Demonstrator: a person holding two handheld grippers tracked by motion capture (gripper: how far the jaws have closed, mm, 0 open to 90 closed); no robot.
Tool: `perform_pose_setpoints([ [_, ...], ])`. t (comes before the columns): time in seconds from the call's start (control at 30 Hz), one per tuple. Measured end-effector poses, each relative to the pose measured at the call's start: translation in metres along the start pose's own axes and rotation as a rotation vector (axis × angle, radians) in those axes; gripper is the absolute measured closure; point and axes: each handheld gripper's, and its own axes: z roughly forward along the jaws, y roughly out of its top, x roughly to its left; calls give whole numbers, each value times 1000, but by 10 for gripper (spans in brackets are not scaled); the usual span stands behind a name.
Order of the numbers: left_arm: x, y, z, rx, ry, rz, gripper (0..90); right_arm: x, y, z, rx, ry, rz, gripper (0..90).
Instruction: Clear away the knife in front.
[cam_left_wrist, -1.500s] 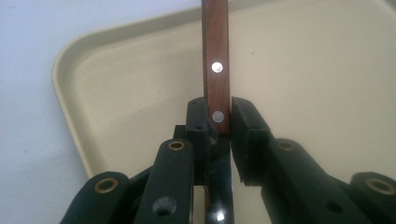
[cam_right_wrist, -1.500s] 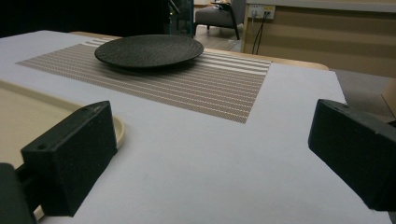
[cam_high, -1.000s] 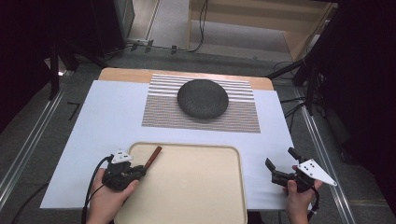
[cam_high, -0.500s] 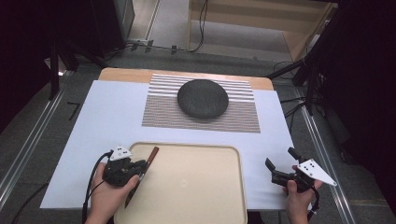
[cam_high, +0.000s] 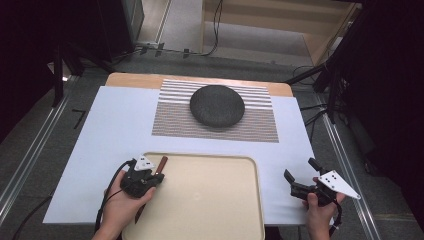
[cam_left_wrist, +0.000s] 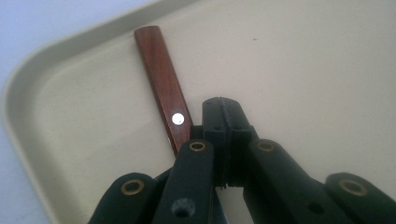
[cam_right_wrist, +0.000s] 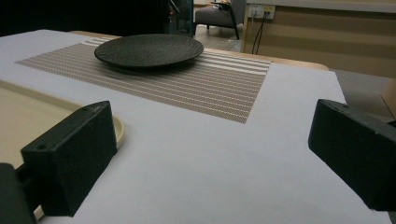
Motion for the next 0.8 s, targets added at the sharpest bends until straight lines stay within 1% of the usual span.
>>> perform_pose_setpoints([
  [0.1, 6, -2, -3, -2, 9, -13, 900, 0, 0, 0, 1, -1, 0, 1],
  [0.13, 6, -2, -3, -2, 9, -13, 900, 0, 0, 0, 1, -1, 0, 1],
  [0.17, 11, -4, -6, -1, 14, -23, 900, 0, 0, 0, 0, 0, 1, 1],
  [0.23, 15, -6, -8, -3, 7, -34, 900, 0, 0, 0, -1, 1, 1, 1],
  [0.3, 18, -8, -11, -5, 17, -39, 900, 0, 0, 0, 0, 2, 5, 1],
  [0.47, 24, -11, -15, -1, 20, -53, 900, 0, 0, 0, -1, 2, 5, 1],
  [0.63, 29, -13, -20, -9, 38, -64, 900, 0, 0, 0, 0, 1, 6, 1],
  [0.8, 32, -14, -22, -14, 36, -64, 900, 0, 0, 0, 1, 0, 6, 1],
])
